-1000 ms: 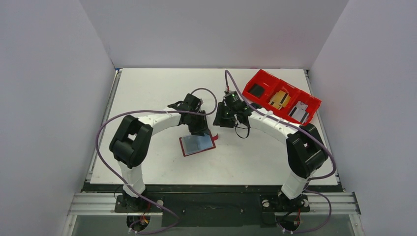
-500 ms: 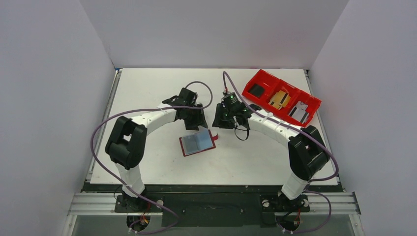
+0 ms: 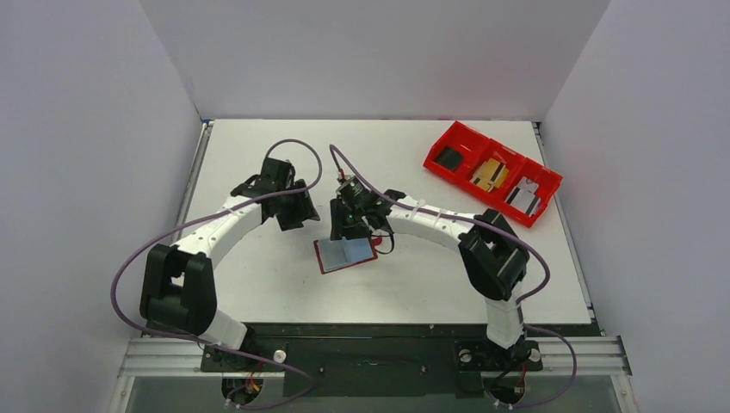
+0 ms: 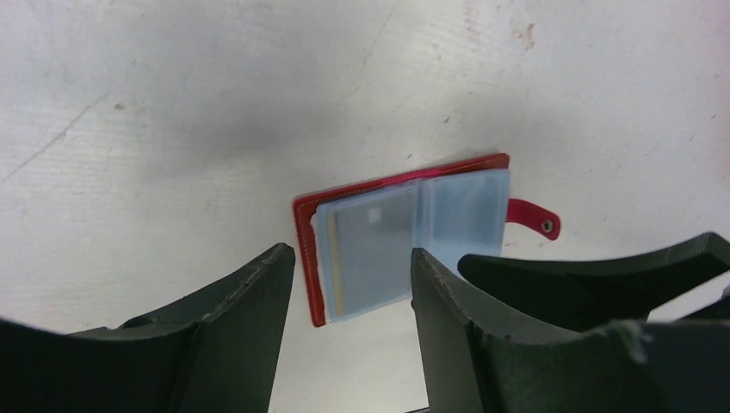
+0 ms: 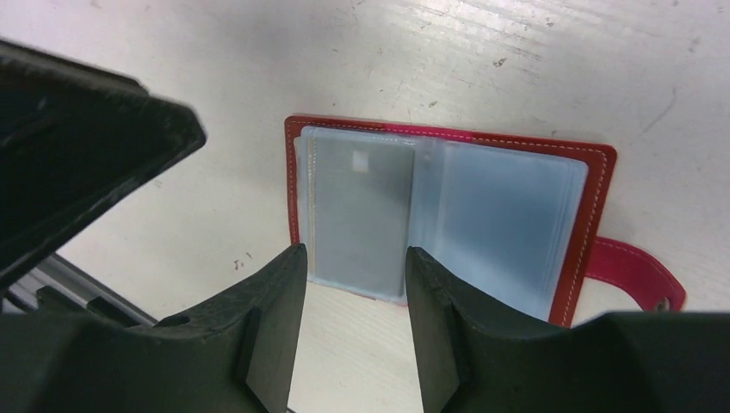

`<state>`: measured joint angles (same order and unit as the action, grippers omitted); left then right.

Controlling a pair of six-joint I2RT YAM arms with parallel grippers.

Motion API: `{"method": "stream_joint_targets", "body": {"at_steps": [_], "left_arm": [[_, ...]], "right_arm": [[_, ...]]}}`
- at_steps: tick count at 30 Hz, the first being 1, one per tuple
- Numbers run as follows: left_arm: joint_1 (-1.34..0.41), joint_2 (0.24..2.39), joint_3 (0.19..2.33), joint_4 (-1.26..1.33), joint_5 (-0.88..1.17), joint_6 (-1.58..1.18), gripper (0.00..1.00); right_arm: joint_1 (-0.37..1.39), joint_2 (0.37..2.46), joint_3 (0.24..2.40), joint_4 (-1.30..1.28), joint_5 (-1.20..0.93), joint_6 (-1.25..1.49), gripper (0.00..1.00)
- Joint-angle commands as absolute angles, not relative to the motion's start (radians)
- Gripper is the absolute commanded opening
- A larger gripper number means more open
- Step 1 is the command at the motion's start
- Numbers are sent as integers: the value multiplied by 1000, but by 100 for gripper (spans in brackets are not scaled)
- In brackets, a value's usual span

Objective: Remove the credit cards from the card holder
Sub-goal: Remove the credit card from the card holder.

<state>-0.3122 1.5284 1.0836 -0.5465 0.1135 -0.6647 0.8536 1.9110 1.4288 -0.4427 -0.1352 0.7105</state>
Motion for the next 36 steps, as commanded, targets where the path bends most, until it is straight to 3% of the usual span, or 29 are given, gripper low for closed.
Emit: {"method": "stream_joint_targets", "body": {"at_steps": [1, 21, 33, 36], "left_arm": [[-295, 1452, 1017, -560, 93, -657, 50], [-272, 1402, 901, -525, 119, -677, 51], [-290, 1464, 904, -490, 194, -660, 51], [-306, 1484, 911, -467, 220, -664, 50]], "right_arm": [[869, 1970, 1500, -472, -87, 683, 43], [930, 2140, 1565, -546, -11, 658, 41], [832, 2119, 1371, -383, -167, 709, 7], [806, 2119, 1329, -339, -201, 719, 3]]}}
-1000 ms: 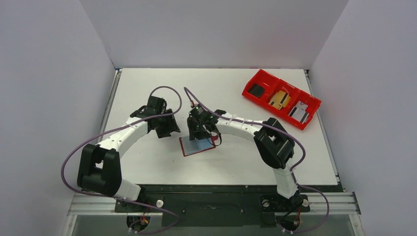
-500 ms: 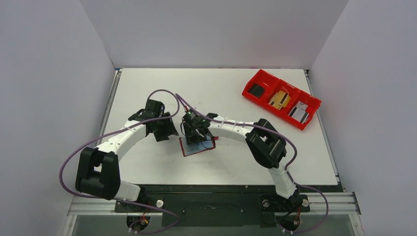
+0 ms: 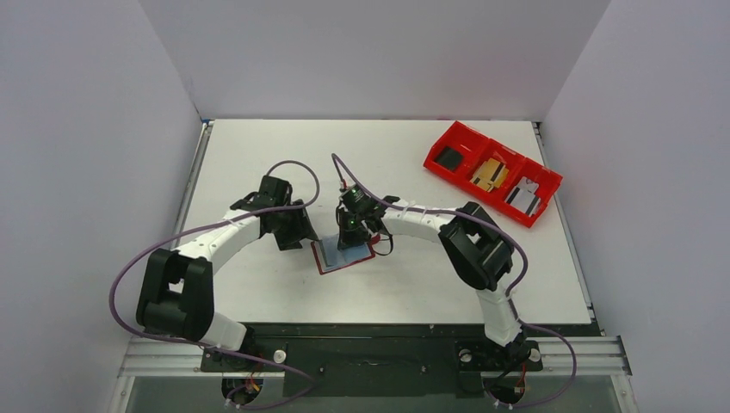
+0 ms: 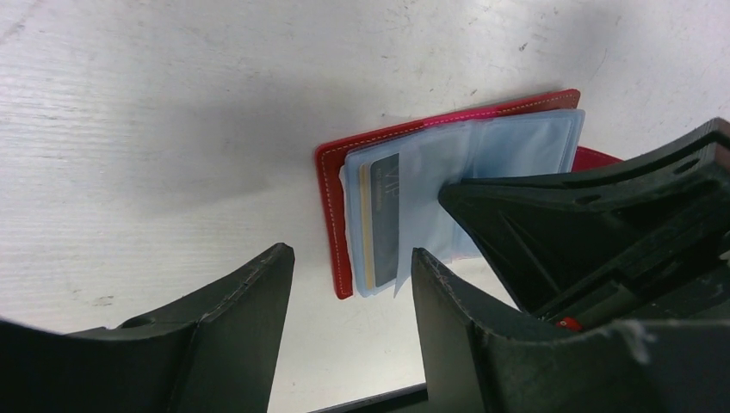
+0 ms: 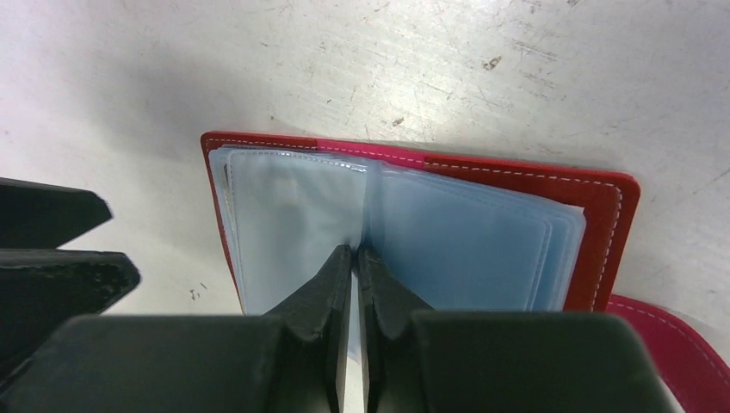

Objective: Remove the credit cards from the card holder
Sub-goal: Remove the credit card from the card holder.

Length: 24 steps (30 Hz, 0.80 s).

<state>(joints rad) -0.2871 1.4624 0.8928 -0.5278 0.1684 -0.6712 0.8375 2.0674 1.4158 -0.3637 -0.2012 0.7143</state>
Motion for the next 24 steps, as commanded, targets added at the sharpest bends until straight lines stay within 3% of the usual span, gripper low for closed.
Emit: {"method": "stream_joint_targets", "body": {"at_steps": [1, 13, 24], "left_arm": [[-315, 1488, 912, -461, 224, -671, 50], [-374, 1585, 937, -361, 281, -726, 43], [-394, 1653, 959, -331, 286, -730, 20]], "right_arm": [[803, 2120, 1324, -333, -214, 722, 2], [782, 2132, 1296, -298, -248, 726, 0], [776, 2128, 1300, -298, -248, 727, 0]]}}
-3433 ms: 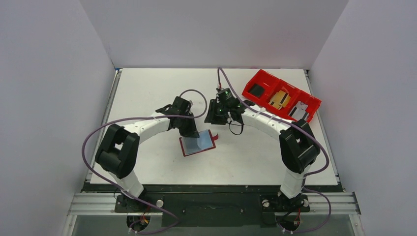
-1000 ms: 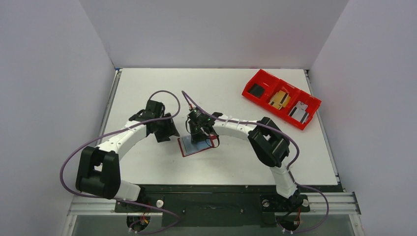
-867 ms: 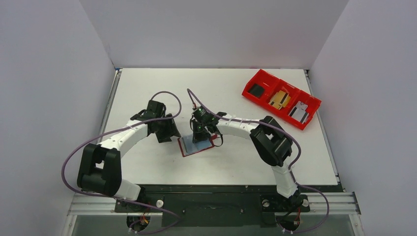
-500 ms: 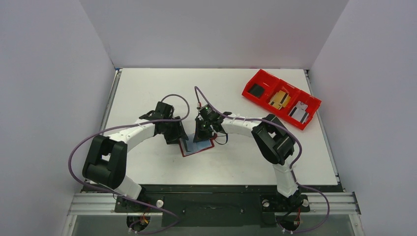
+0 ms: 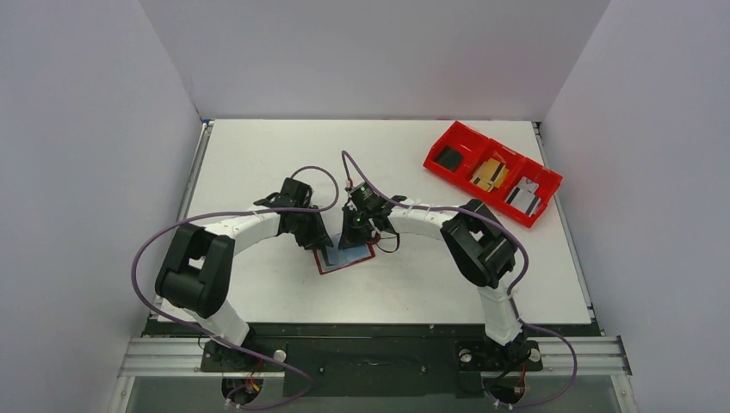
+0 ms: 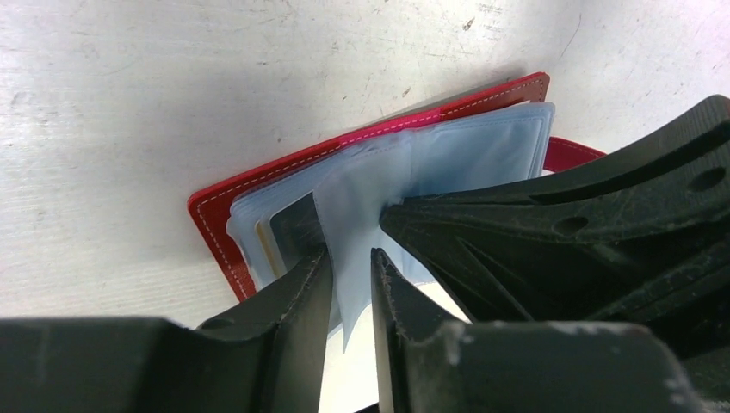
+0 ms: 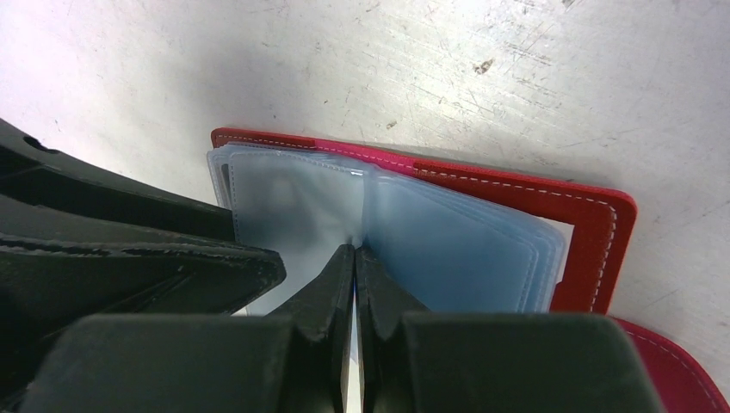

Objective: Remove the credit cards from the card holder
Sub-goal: Remove the credit card from the card holder.

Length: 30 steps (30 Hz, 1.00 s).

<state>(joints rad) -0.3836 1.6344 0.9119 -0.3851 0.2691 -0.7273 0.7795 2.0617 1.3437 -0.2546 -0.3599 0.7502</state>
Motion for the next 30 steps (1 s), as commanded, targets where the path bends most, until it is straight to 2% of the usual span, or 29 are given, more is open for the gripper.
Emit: {"method": "stream_joint_targets", "body": {"at_steps": [1, 2, 3, 4, 7, 8, 11, 15, 25, 30], "left_arm": [[-396, 1659, 962, -329, 286, -730, 14], [-397, 1661, 964, -330, 285, -732, 11], [-397, 1662, 965, -332, 281, -732, 3], [-397, 1660, 968, -337, 274, -732, 0], [-397, 1649, 975, -357, 255, -728, 0], [-397, 1647, 978, -365, 250, -724, 0], [-396, 1635, 981, -376, 243, -716, 0], [-395, 1618, 983, -384, 239, -708, 0], [-443, 1615, 1035, -363, 281, -712, 0], [-492, 1656, 1071, -331, 290, -739, 14]], "right_arm": [[776, 2125, 1300, -298, -247, 727, 0], [775, 2120, 1301, -299, -247, 726, 0], [775, 2116, 1301, -301, -247, 726, 0], [774, 2107, 1307, -306, -246, 726, 0], [771, 2076, 1325, -323, -245, 723, 2], [769, 2057, 1340, -339, -244, 721, 6], [769, 1997, 1363, -363, -232, 721, 24], [763, 1915, 1379, -396, -198, 725, 36], [710, 1744, 1270, -414, -32, 712, 42], [676, 1704, 1213, -413, -33, 701, 42]]}}
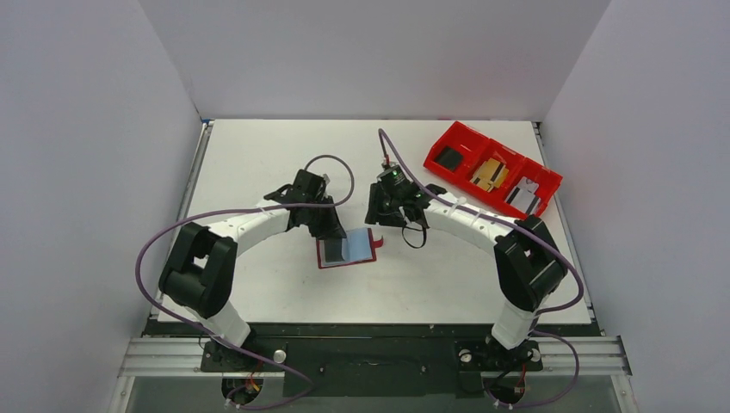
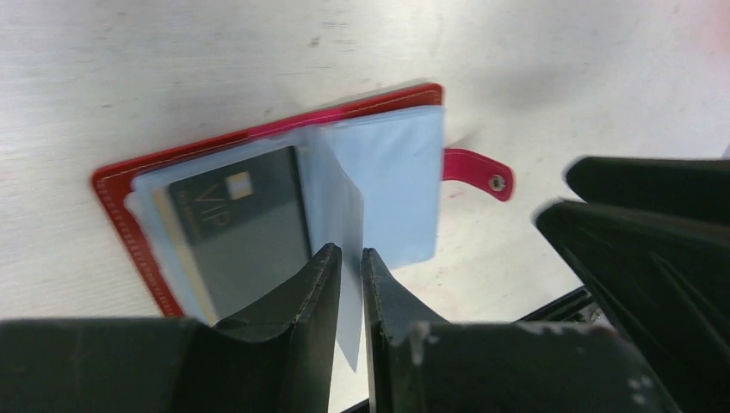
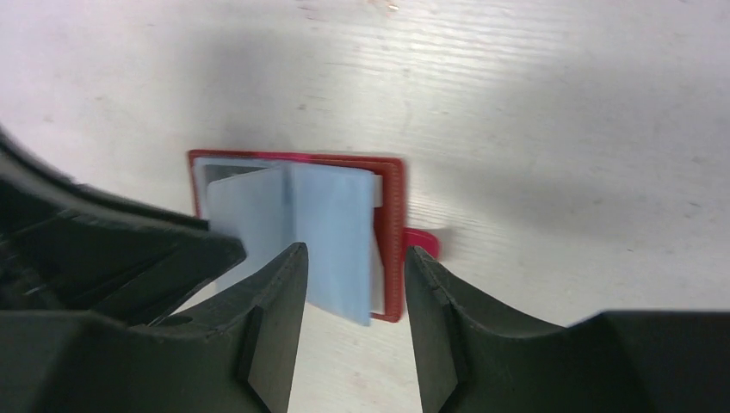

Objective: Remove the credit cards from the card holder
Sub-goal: Remove the credit card from the card holder.

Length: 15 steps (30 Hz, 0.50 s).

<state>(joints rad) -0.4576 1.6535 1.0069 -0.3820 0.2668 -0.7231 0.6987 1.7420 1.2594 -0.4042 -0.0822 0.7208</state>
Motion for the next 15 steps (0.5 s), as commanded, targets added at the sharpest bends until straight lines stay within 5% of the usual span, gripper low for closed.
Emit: {"method": "stream_joint_targets", "body": {"at_steps": [1, 8, 15], "left_arm": [[-504, 1665, 1084, -322, 293, -743, 18], [-564, 1774, 1164, -277, 300, -771, 40], [-581, 1849, 1190, -239, 315, -792, 47]], "right_arm": [[672, 1698, 1208, -412, -31, 700, 42], [646, 1642, 1159, -413, -26, 693, 42], [640, 1616, 1124, -408, -24, 702, 42]]}}
